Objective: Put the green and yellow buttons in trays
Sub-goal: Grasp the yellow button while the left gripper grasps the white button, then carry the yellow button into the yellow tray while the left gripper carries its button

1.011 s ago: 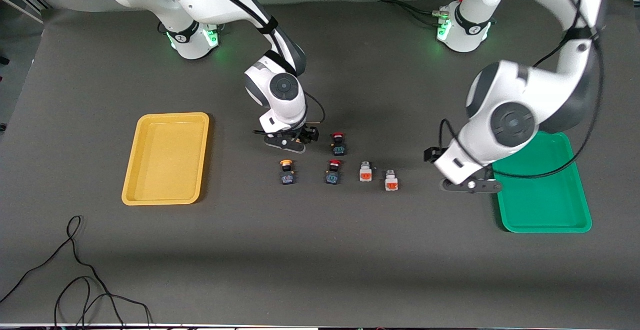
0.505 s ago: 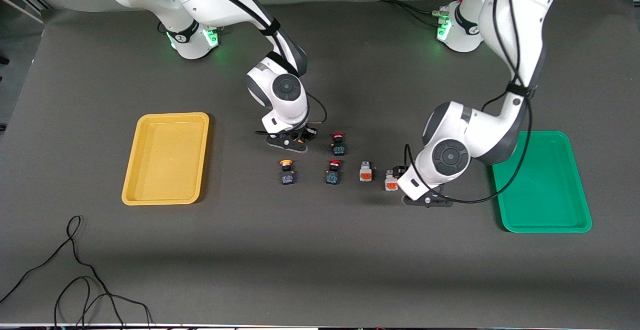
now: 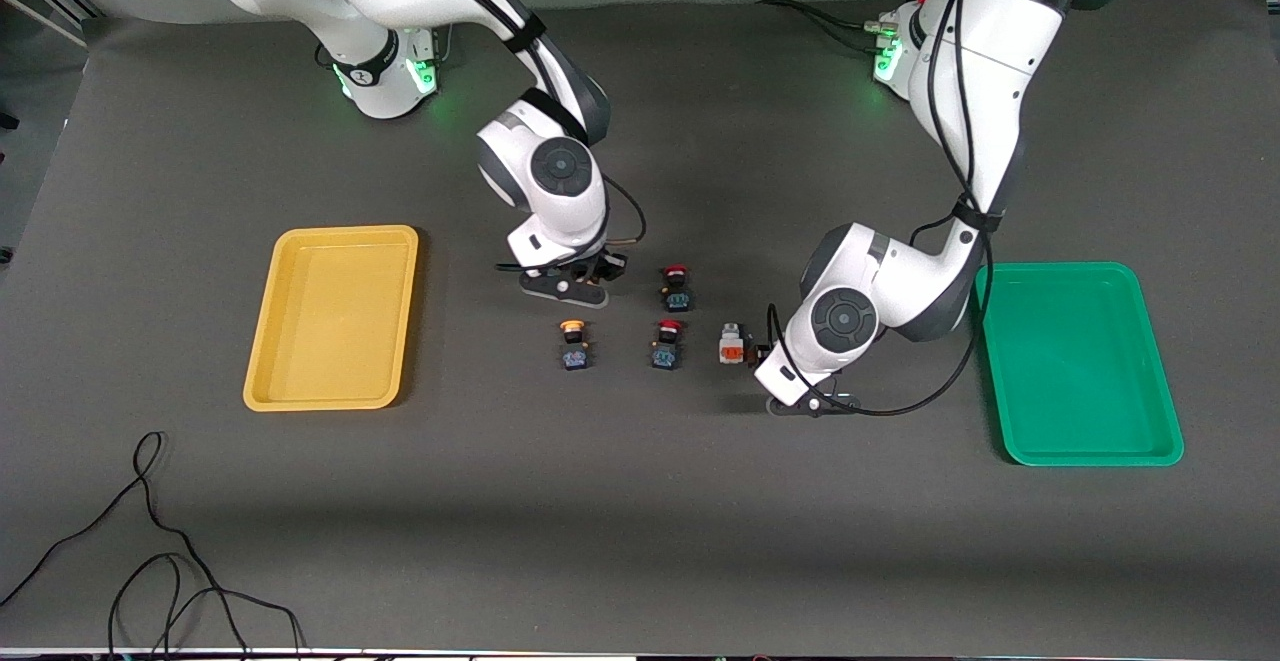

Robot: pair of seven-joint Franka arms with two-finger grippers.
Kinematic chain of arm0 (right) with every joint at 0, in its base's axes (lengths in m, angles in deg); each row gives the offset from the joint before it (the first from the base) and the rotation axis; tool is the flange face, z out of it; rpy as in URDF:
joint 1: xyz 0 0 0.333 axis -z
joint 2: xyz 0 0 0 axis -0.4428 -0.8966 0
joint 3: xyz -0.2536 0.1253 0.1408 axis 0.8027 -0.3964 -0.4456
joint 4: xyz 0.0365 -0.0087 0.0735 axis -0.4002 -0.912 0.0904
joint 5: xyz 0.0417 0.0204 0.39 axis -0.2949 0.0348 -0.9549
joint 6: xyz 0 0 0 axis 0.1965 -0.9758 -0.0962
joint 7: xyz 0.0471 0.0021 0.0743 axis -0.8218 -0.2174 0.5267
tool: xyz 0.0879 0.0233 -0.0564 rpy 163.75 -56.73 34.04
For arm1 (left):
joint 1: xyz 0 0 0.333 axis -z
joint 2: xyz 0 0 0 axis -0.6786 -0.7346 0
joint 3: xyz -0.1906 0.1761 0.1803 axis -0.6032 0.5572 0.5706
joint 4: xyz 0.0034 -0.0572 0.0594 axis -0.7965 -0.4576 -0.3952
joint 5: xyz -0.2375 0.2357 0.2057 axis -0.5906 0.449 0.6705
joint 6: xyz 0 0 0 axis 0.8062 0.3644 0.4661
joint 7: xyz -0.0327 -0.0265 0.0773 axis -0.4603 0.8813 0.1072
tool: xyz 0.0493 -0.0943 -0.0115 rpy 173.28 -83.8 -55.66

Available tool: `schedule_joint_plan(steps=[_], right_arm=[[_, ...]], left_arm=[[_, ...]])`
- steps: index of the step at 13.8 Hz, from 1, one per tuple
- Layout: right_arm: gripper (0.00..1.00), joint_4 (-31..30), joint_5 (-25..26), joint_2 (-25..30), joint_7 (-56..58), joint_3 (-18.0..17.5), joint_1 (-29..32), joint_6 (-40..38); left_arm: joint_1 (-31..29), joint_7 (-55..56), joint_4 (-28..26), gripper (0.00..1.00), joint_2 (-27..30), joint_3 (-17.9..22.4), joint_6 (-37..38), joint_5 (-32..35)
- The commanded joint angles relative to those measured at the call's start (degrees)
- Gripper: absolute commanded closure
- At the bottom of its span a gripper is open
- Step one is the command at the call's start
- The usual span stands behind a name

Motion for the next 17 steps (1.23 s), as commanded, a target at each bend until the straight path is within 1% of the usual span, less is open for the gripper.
schedule_joint_plan(steps=[1,4,5,6,7,8,11,13,14,15,16,17], right_arm=[[0.86,2.60,-0.34,6.06,9.62,2.06,2.69,-10.19],[0.86,1.82,-0.43,11.95,22.54,7.58,3.85,-15.22],[0.86,0.95,-0.43,13.71,27.28,10.39,3.85,-16.45],[0.86,-0.02,-0.43,15.55,31.94,13.29,3.85,-17.16],[0.86,-0.90,-0.61,16.88,37.38,16.27,3.85,-18.04],[0.86,-1.52,-0.61,17.76,43.44,20.22,3.85,-18.66],[0.86,-2.49,-0.61,17.68,60.59,31.83,3.85,-18.23],[0.86,-3.45,-0.61,17.16,67.90,37.63,3.93,-16.30],[0.86,-5.37,-0.61,17.07,71.41,40.19,4.11,-13.77],[0.86,-7.91,-0.70,17.06,74.58,41.86,4.81,-10.09],[0.86,-10.81,-1.57,16.37,77.14,42.32,6.47,-5.70],[0.86,-13.45,-4.53,14.71,80.47,42.32,8.40,-0.78]], left_arm=[[0.74,1.05,1.19,0.01,-1.32,0.52,-0.09,-0.40],[1.17,1.58,1.11,0.02,-2.11,0.52,-2.55,-0.48],[1.35,1.49,1.02,0.06,-2.20,0.52,-3.34,-0.48],[1.35,1.40,1.11,0.19,-2.20,0.52,-3.34,-0.48],[1.35,0.79,1.02,0.38,-2.20,0.52,-3.34,-0.31],[1.35,1.57,1.02,0.99,-2.11,0.52,-3.17,-0.48],[1.26,1.49,1.02,1.00,-1.94,0.52,-2.29,-0.66],[1.00,1.49,1.02,1.00,-1.59,0.52,-1.85,-0.66],[0.91,1.57,1.02,1.00,-0.89,0.52,-1.42,-0.75],[0.74,1.58,1.45,1.00,-0.01,0.61,1.11,-0.75],[0.30,1.58,2.07,1.00,1.65,0.61,4.62,-0.75],[-0.83,1.23,2.33,1.00,4.19,0.61,8.66,-0.75]])
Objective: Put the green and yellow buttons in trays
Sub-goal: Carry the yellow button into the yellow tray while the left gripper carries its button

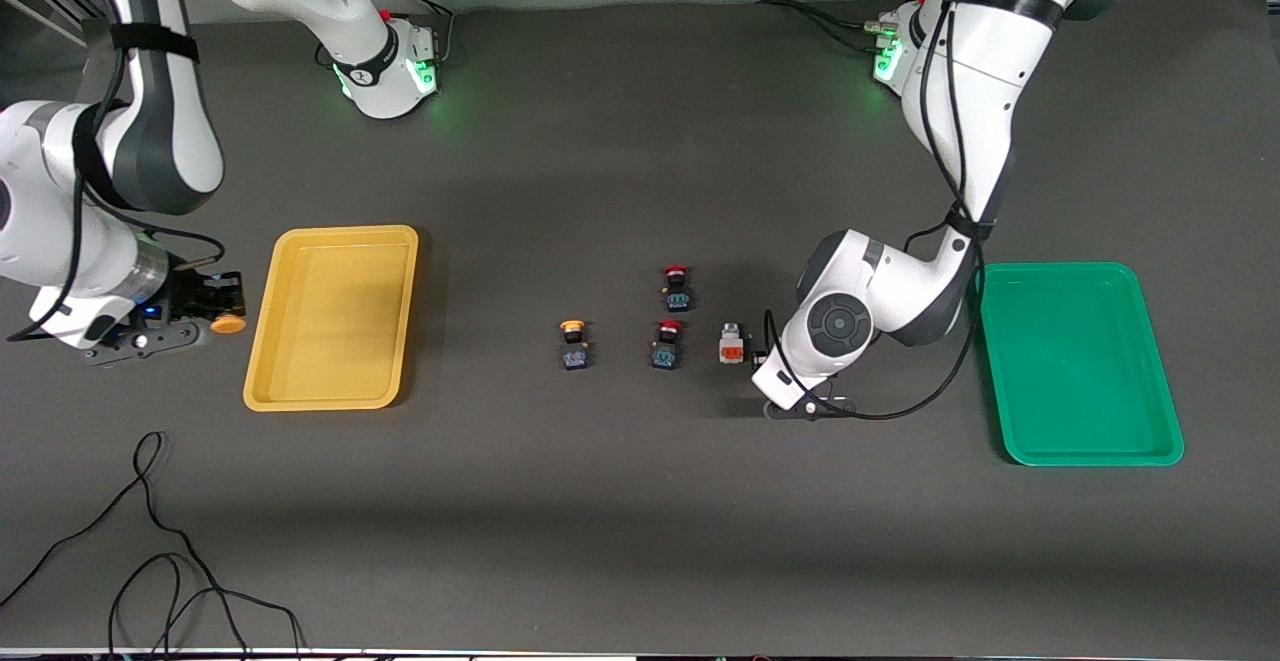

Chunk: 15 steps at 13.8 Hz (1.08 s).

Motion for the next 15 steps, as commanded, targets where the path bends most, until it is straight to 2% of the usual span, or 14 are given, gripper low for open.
schedule_joint_plan(steps=[1,4,7,9,10,11,12,13,15], right_arm=[[0.86,-6.54,-8.10,-4.97,9.51,0.41,2.65,11.19],[0.86,-6.29,-24.36,-15.96,21.82,0.41,3.97,15.51],[0.86,-6.12,-33.25,-22.04,27.90,0.23,4.33,17.29],[0.85,-6.12,-35.38,-23.19,28.97,0.23,4.33,17.21],[0.78,-6.12,-35.48,-23.19,28.80,0.06,4.24,17.12],[0.45,-5.86,-35.48,-23.19,28.01,0.05,4.24,16.77],[0.16,-5.42,-35.48,-23.11,27.48,0.05,4.24,16.16],[0.00,-4.11,-35.48,-22.50,26.70,0.14,4.24,13.98],[0.00,-0.69,-33.82,-21.61,23.54,1.71,3.10,6.87]], left_arm=[[-2.02,0.42,0.50,1.00,8.19,0.32,10.80,-0.45],[-4.91,-0.80,3.39,1.00,16.64,0.67,22.13,0.07],[-9.82,-6.76,10.94,1.00,17.80,1.11,34.88,0.43],[-14.66,-11.68,13.59,1.00,18.59,1.11,38.94,0.43],[-17.99,-15.19,13.34,1.00,19.38,1.11,39.22,0.51],[-20.81,-18.27,13.42,1.00,19.64,1.11,39.05,0.51],[-24.23,-20.91,13.34,1.00,19.65,1.11,38.53,0.51],[-26.96,-23.72,13.25,1.00,19.56,1.11,38.09,0.43],[-30.75,-26.99,11.15,1.00,19.21,1.11,36.86,0.43]])
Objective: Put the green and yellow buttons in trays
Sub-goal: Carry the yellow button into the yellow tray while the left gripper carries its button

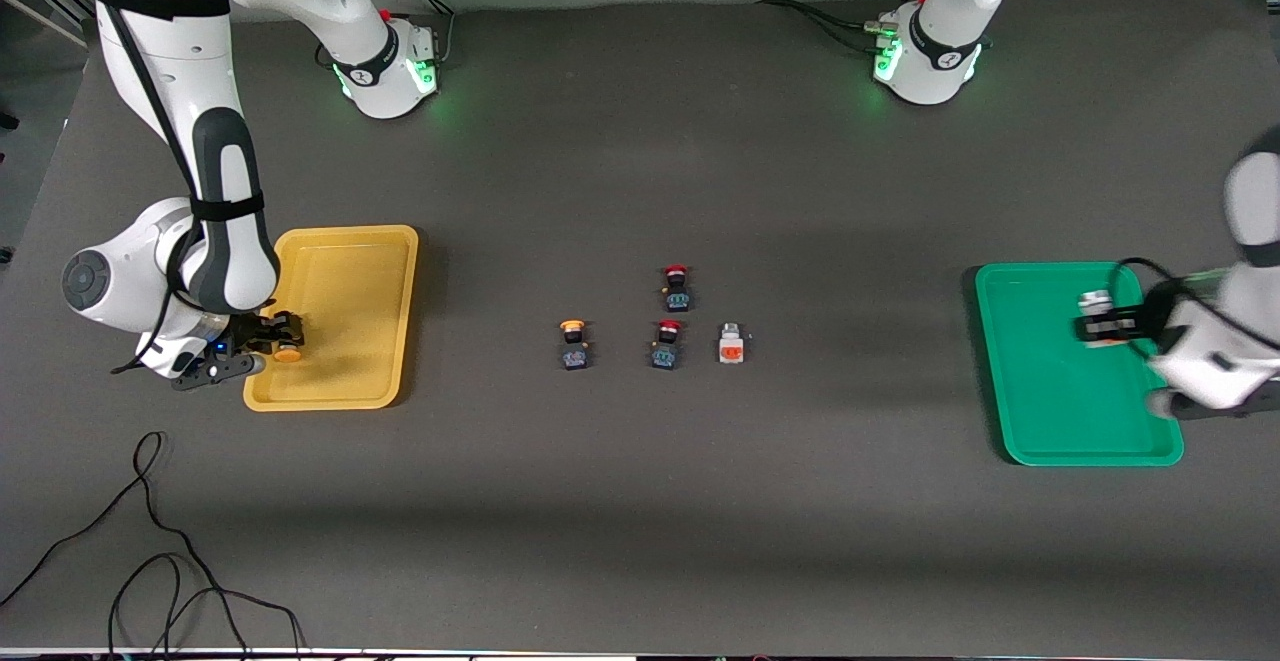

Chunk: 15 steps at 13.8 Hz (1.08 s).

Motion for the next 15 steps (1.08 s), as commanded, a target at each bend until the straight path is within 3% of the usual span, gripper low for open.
schedule_joint_plan(steps=[1,4,7,10,12,15], right_arm=[[0.00,5.64,3.34,2.24,-5.08,3.18,-2.49,-9.15],[0.00,15.56,11.88,3.57,-16.15,7.06,-8.20,-22.06],[0.00,25.06,13.04,3.48,-23.63,6.63,-9.89,-32.72],[0.00,27.11,12.52,3.13,-35.38,6.45,-17.42,-33.97],[0.00,27.63,9.55,2.34,-45.04,5.58,-23.48,-32.31],[0.00,30.00,5.93,-0.47,-56.40,1.99,-30.61,-27.74]], left_arm=[[-4.04,-2.73,-3.21,1.00,-0.01,-0.81,-2.47,0.05],[-7.21,-7.81,-9.53,1.00,0.17,-0.81,-8.87,0.05],[-10.37,-14.39,-17.96,1.00,0.17,-0.81,-19.75,0.05],[-13.45,-17.32,-25.79,1.00,-0.01,-0.81,-30.92,0.05],[-14.07,-17.41,-30.01,1.00,-0.79,-0.81,-38.57,0.14],[-16.00,-20.65,-31.88,1.00,-3.42,-0.81,-45.88,0.14]])
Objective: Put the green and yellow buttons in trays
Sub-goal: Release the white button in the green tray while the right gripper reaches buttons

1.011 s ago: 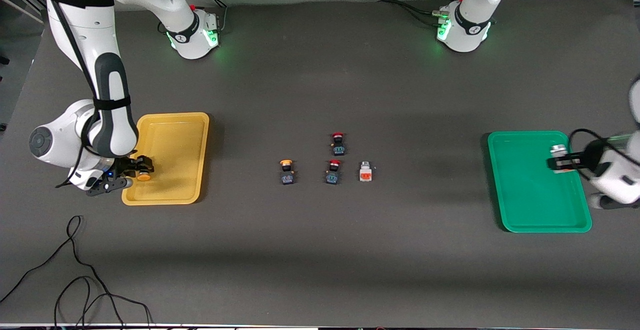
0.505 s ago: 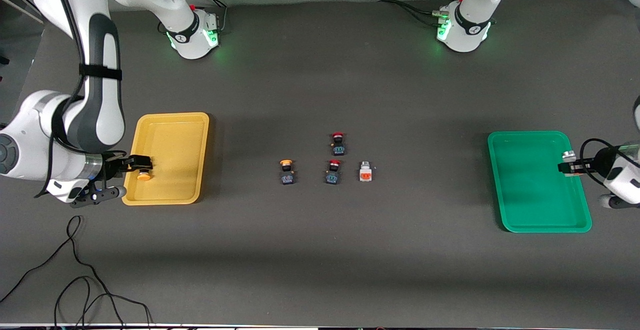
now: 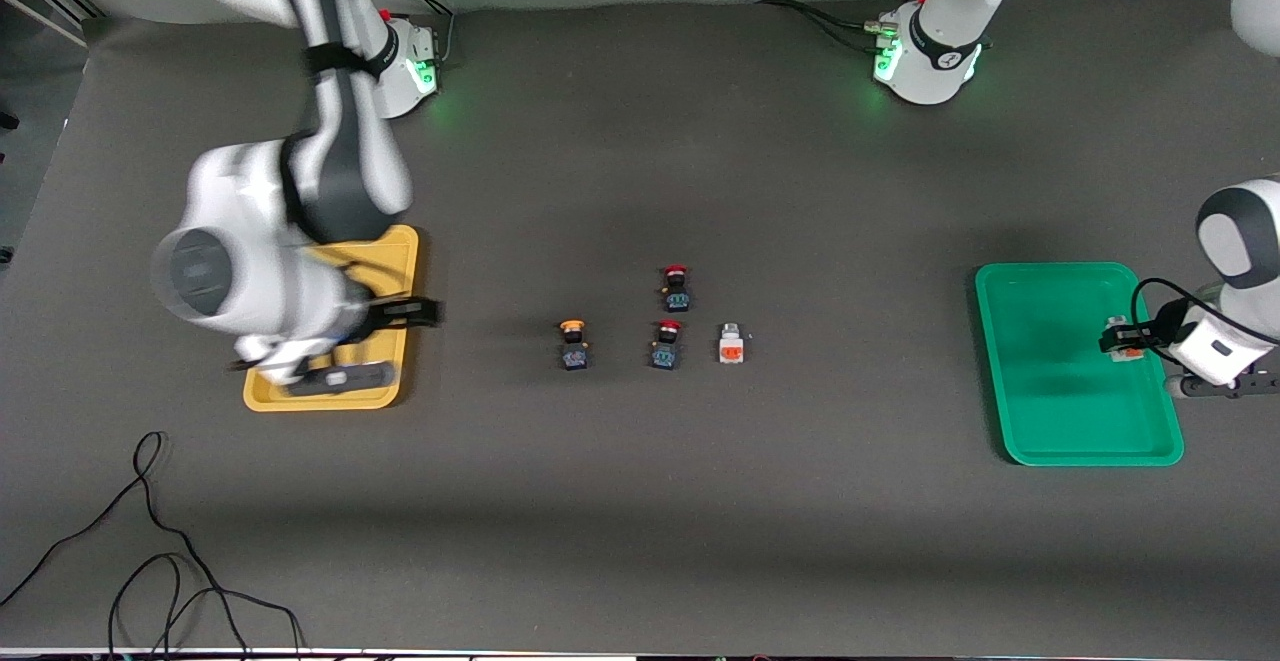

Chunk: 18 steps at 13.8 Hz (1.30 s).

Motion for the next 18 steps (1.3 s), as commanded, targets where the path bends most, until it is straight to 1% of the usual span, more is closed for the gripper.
schedule_joint_plan(steps=[1,2,3,5,7,8,9,10,11,12,13,14,16,17,18], right_arm=[[0.00,4.27,-2.08,-3.85,-12.11,-3.20,-4.95,3.67],[0.00,5.85,-1.99,-4.91,-17.21,-4.61,-5.66,4.91],[0.00,7.00,-1.99,-6.05,-19.79,-6.19,-5.67,5.62],[0.00,6.49,-2.08,-7.28,-20.16,-7.09,-5.67,8.51],[0.00,3.51,-2.17,-9.39,-19.99,-8.05,-5.76,14.21],[0.00,0.79,-2.26,-10.01,-19.47,-9.19,-5.58,18.33],[0.00,-2.36,-2.26,-10.27,-19.46,-11.20,-5.58,24.03],[0.00,-4.92,-2.26,-11.32,-19.46,-12.96,-5.23,29.13],[0.00,-5.55,-2.17,-12.64,-19.46,-14.28,-4.79,32.31],[0.00,-5.56,-2.26,-14.13,-19.46,-15.25,-4.53,33.56],[0.00,-5.30,-2.26,-14.84,-19.55,-15.61,-4.53,34.27],[0.00,-5.30,-2.26,-15.46,-19.55,-15.70,-4.44,34.89],[0.01,-5.21,-2.34,-17.13,-19.46,-15.70,-4.00,36.91],[0.02,-5.04,-3.65,-17.48,-19.46,-16.66,-3.48,37.18],[0.11,-4.95,-5.14,-17.57,-18.94,-17.36,-2.95,37.35]], left_arm=[[-2.90,-3.43,-1.87,1.00,-1.49,-0.67,-5.52,0.14],[-3.70,-5.18,-1.87,1.00,-2.81,-0.67,-7.28,0.14],[-4.49,-7.03,-1.87,1.00,-4.04,-0.67,-9.21,0.05],[-5.64,-8.10,-1.87,1.00,-5.63,-0.76,-11.33,0.14],[-5.46,-8.10,-1.87,1.00,-5.90,-0.84,-11.60,0.05],[-5.20,-8.10,-1.79,1.00,-6.25,-0.84,-11.60,0.05],[-4.85,-8.10,-1.52,1.00,-6.42,-0.84,-11.08,0.05],[-4.59,-7.92,-1.35,0.79,-6.51,-0.93,-10.90,0.05],[-3.89,-7.40,-1.26,0.75,-6.34,-1.11,-10.55,0.05],[-3.01,-7.48,-1.00,0.74,-6.25,-1.02,-10.37,0.05],[-2.91,-7.57,-0.99,0.65,-6.08,-1.02,-10.29,0.14],[-3.00,-8.18,-0.99,0.46,-6.08,-1.02,-10.11,0.14],[-3.00,-8.19,-0.99,0.46,-6.16,-1.02,-9.85,0.14],[-3.00,-8.19,-0.91,0.45,-6.08,-1.02,-9.76,0.14],[-3.00,-8.10,-0.91,0.45,-5.99,-1.02,-9.76,0.14]])
